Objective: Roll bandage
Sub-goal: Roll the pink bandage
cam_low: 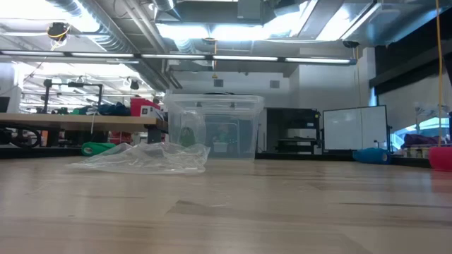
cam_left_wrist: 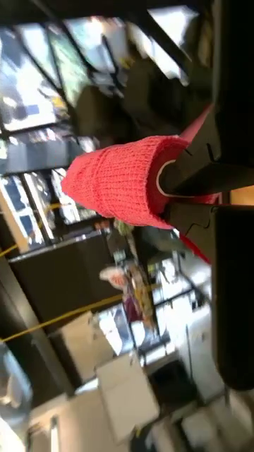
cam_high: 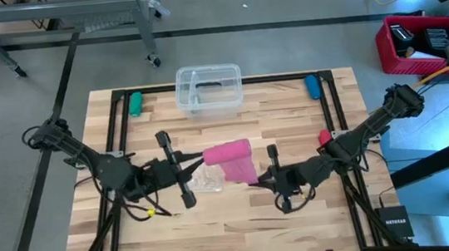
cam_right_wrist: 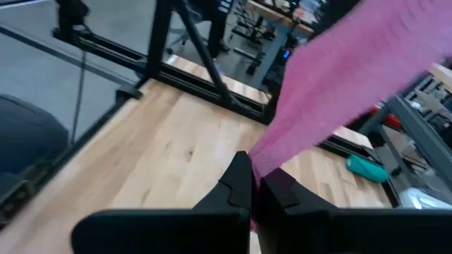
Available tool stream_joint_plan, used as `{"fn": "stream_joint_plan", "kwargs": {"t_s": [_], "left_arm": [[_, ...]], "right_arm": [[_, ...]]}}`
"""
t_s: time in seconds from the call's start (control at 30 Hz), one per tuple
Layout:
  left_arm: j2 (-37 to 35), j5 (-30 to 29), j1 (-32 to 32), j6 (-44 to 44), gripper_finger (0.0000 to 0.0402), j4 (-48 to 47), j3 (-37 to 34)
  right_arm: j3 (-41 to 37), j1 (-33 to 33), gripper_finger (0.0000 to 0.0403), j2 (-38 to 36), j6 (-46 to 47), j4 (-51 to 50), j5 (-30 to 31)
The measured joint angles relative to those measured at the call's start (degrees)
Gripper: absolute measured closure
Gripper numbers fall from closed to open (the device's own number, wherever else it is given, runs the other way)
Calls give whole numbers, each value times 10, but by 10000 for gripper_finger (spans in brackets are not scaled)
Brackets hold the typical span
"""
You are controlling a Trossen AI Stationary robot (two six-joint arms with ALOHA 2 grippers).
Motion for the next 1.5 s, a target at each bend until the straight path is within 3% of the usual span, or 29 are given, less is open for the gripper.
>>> {"fn": "stream_joint_plan", "kwargs": {"t_s": [0.33,0.53,0.97,1.5], "left_arm": [[33,-65,25,99,398,0,0],[54,-109,32,148,398,0,0],[98,-143,52,180,399,-18,0],[140,-137,57,208,398,-52,1]], "right_arm": [[20,57,401,0,6,0,11],[21,84,402,-1,0,52,14],[23,90,402,-1,-54,139,37],[152,82,402,-1,-63,0,121]]}}
